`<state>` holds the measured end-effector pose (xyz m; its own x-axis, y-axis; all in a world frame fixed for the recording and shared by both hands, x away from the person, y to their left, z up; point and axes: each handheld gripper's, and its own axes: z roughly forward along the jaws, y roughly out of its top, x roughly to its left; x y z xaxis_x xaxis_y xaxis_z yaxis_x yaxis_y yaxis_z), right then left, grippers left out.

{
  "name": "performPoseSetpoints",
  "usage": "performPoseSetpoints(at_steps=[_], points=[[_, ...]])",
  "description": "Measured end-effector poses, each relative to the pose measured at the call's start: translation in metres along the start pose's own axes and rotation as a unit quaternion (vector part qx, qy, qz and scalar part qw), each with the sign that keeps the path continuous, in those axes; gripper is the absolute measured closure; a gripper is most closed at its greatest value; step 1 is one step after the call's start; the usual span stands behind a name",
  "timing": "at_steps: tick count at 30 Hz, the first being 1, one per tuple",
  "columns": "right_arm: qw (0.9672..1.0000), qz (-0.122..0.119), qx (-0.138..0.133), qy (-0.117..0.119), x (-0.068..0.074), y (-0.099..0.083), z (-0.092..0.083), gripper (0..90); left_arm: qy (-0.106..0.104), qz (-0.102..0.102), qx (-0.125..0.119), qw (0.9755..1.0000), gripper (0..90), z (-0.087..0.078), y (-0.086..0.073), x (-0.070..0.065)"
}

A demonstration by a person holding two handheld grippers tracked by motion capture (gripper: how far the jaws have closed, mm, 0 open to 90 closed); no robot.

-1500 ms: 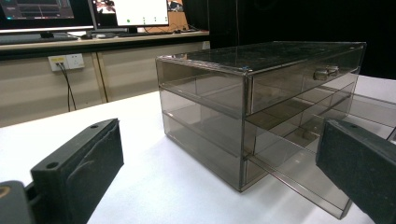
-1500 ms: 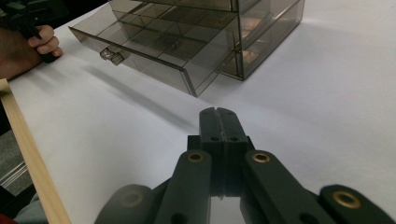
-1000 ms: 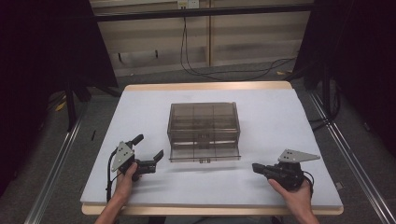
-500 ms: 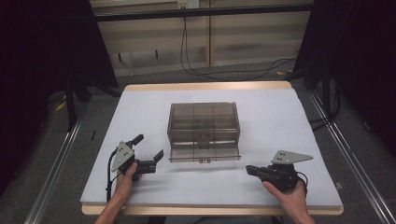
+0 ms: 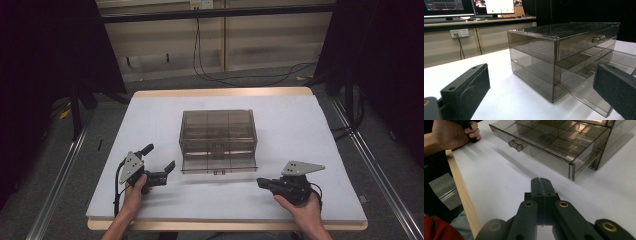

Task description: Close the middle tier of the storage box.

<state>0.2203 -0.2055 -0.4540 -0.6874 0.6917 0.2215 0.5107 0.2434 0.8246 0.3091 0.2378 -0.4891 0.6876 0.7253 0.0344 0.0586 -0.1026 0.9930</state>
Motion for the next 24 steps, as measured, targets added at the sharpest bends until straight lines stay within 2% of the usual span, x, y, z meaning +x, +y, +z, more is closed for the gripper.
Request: performPoseSetpoints(at_steps=[4, 9, 13, 24], points=[[1.0000, -0.007, 0.004, 0.006, 0.002, 0.003, 0.004, 90.0, 0.000, -0.007, -0.004, 1.0000, 0.8, 0.001, 0.000, -0.001], [0.9999, -0.011, 0.007, 0.008, 0.006, 0.003, 0.007, 90.0, 0.001, 0.000, 0.001, 1.0000, 0.8, 0.000, 0.000, 0.000], [0.9997, -0.013, 0.005, 0.020, 0.013, 0.005, 0.011, 90.0, 0.001, 0.000, 0.000, 1.0000, 0.8, 0.000, 0.000, 0.000], [0.9991, -0.022, 0.016, 0.033, 0.019, 0.008, 0.021, 90.0, 0.001, 0.000, 0.000, 1.0000, 0.8, 0.000, 0.000, 0.000]])
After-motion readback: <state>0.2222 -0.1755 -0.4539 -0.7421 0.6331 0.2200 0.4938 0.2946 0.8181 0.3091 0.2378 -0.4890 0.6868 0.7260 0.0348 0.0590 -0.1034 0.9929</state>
